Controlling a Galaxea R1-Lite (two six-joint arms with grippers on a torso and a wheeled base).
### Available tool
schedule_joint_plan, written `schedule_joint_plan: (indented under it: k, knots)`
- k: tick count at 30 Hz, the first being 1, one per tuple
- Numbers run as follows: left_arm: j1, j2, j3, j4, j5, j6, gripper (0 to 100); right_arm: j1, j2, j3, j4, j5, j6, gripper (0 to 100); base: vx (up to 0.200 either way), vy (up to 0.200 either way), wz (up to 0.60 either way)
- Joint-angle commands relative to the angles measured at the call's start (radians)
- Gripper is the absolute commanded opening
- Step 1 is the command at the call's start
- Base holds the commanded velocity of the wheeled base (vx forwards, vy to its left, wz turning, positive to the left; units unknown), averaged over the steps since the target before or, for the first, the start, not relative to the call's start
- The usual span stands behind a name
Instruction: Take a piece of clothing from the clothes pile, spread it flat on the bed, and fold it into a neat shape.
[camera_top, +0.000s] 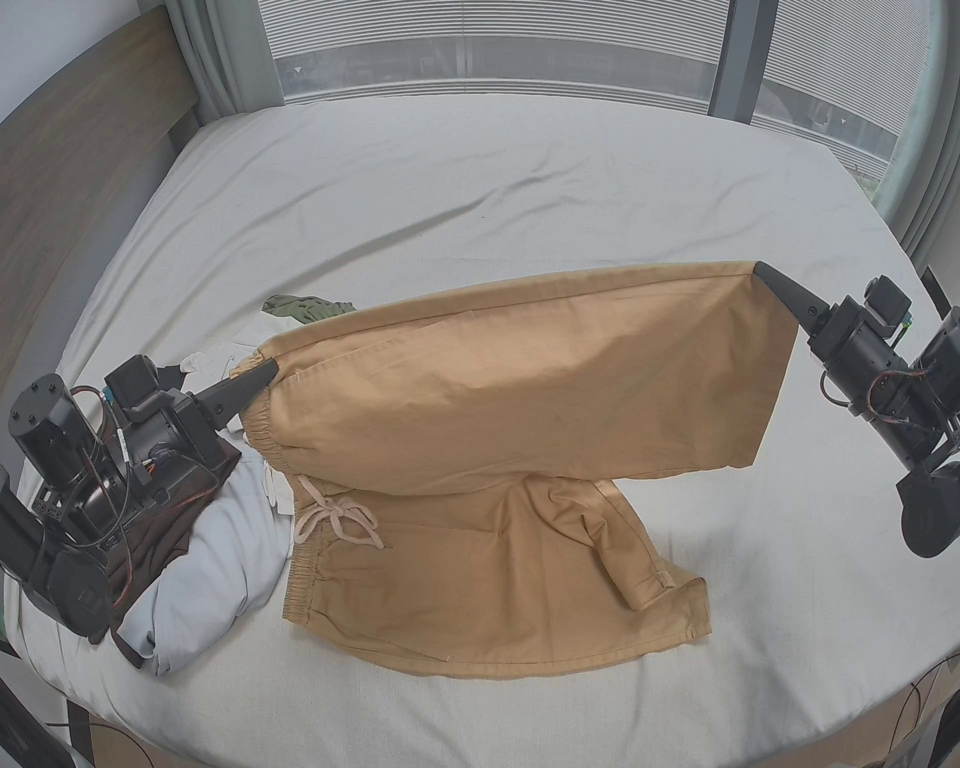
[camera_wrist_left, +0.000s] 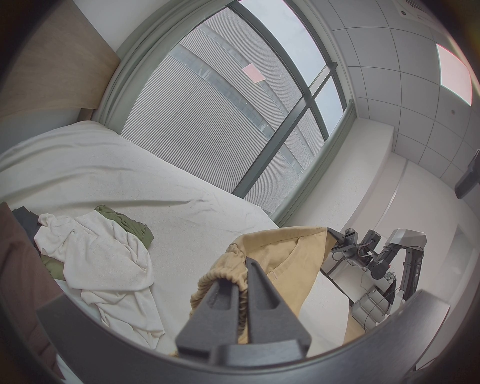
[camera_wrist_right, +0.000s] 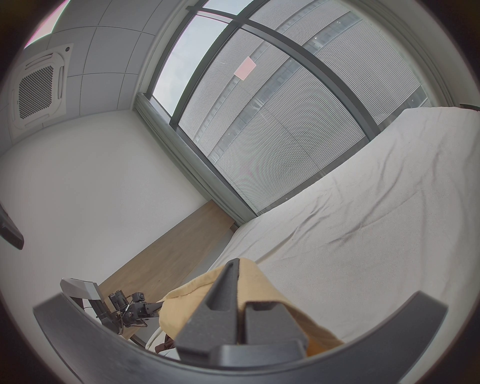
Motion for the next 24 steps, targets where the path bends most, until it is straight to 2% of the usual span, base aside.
schedule_joint_plan:
  k: [1, 17, 24]
  knots:
    - [0.005, 0.002, 0.0, -0.002, -0.002, 0.0, 0, -0.004, 0.004, 0.001, -0.001, 0.001, -0.001, 0, 0.0, 0.0, 0.0]
    - [0.01, 0.019, -0.009, -0.002, 0.0, 0.0, 0, -0.001, 0.019, 0.005, -0.003, 0.001, 0.01, 0, 0.0, 0.0, 0.0]
    - [0.002, 0.057, -0.006, -0.001, 0.031, 0.003, 0, -0.001, 0.044, 0.02, -0.003, -0.001, 0.016, 0, 0.0, 0.0, 0.0]
